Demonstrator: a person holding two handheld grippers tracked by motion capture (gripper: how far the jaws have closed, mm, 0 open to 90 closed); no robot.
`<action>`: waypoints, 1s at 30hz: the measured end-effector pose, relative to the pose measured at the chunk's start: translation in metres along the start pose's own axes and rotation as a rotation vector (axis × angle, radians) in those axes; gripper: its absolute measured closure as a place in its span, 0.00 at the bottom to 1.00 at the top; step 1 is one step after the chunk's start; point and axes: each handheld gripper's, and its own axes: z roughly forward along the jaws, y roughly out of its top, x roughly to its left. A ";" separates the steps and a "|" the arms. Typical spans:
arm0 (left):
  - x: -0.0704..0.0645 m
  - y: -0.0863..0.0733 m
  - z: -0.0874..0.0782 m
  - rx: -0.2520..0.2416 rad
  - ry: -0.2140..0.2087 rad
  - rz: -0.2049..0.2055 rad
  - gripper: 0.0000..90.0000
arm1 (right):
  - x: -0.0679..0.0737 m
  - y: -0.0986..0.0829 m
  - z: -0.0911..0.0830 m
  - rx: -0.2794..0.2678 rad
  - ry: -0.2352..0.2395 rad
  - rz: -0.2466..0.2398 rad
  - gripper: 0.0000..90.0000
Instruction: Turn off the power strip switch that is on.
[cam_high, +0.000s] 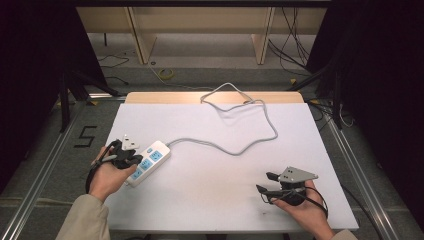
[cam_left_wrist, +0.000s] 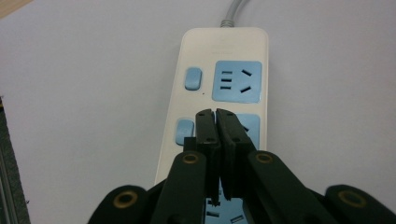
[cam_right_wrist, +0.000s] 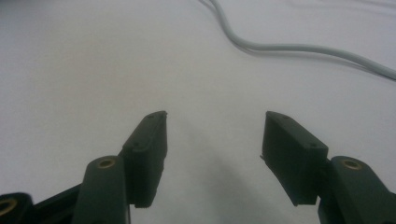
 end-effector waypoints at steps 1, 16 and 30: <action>-0.001 0.000 0.000 -0.006 -0.002 0.000 0.97 | 0.000 0.000 0.000 -0.001 -0.001 0.002 0.46; -0.018 0.005 -0.001 -0.078 -0.054 0.021 0.89 | 0.001 0.000 0.000 -0.003 0.003 0.002 0.46; -0.038 0.011 0.001 -0.143 -0.111 0.051 0.76 | 0.001 0.000 0.000 -0.004 0.008 0.002 0.46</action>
